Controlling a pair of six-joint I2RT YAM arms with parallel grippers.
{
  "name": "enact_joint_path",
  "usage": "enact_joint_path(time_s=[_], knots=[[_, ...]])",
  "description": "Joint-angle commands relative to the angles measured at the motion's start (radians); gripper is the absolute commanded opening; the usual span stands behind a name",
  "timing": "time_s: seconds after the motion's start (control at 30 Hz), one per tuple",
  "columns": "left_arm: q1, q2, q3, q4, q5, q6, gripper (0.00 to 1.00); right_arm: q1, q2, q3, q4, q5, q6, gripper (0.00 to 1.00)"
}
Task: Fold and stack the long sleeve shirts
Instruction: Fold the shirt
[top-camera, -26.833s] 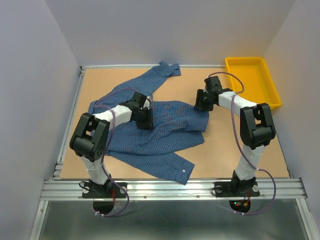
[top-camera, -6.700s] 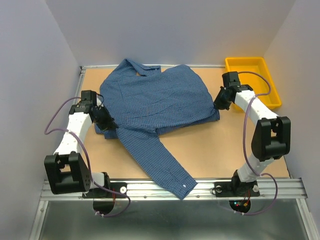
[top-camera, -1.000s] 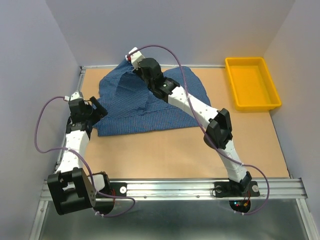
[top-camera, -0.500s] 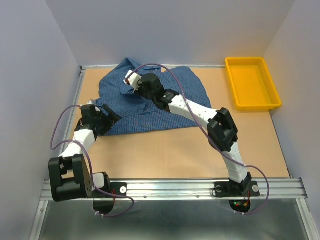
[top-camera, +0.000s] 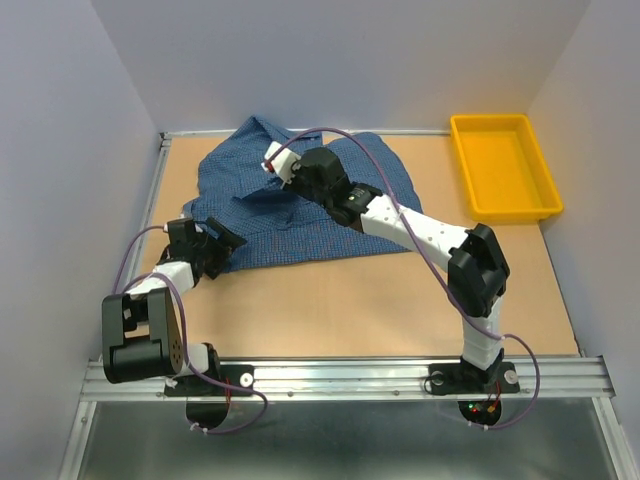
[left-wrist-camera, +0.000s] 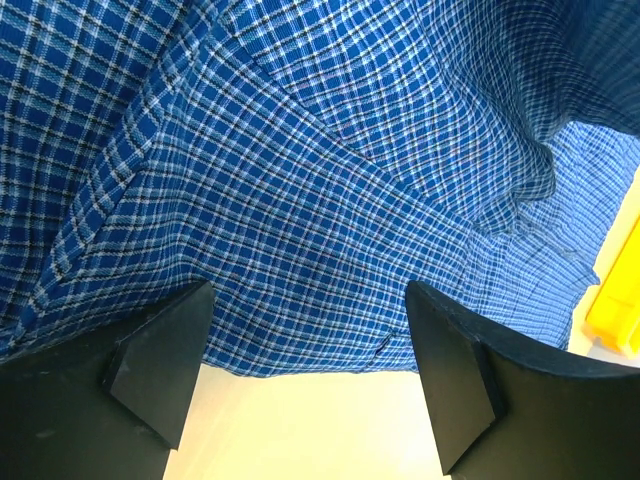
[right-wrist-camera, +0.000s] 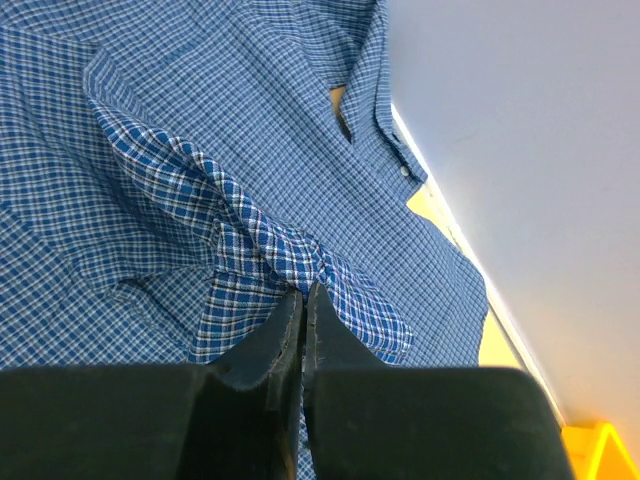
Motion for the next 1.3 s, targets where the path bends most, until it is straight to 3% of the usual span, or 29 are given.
enact_joint_path(time_s=[0.0,0.6,1.0,1.07,1.1,1.13,1.23,1.27], knots=[[0.018,-0.021,-0.051,-0.070,-0.039,0.005,0.90,0.000,-0.039,-0.035,0.044,0.027,-0.004,0.00],[0.073,-0.078,-0.050,-0.133,-0.054,0.054,0.90,-0.033,-0.168,-0.356,0.045,0.261,-0.073,0.01],[0.082,-0.084,-0.047,-0.133,-0.052,0.055,0.91,-0.033,-0.269,-0.529,0.038,0.306,-0.024,0.05],[0.082,-0.089,-0.047,-0.135,-0.051,0.057,0.91,-0.022,-0.288,-0.523,-0.017,0.263,0.022,0.13],[0.085,-0.089,-0.047,-0.135,-0.049,0.057,0.91,-0.016,-0.298,-0.519,-0.040,0.240,0.040,0.21],[0.084,-0.092,-0.047,-0.136,-0.046,0.058,0.91,-0.010,-0.318,-0.515,-0.080,0.204,0.091,0.40],[0.084,-0.094,-0.039,-0.144,-0.030,0.061,0.91,-0.010,-0.383,-0.534,-0.103,0.122,0.195,0.64],[0.085,-0.097,-0.034,-0.149,-0.026,0.065,0.90,-0.011,-0.395,-0.538,-0.108,0.102,0.223,0.67]])
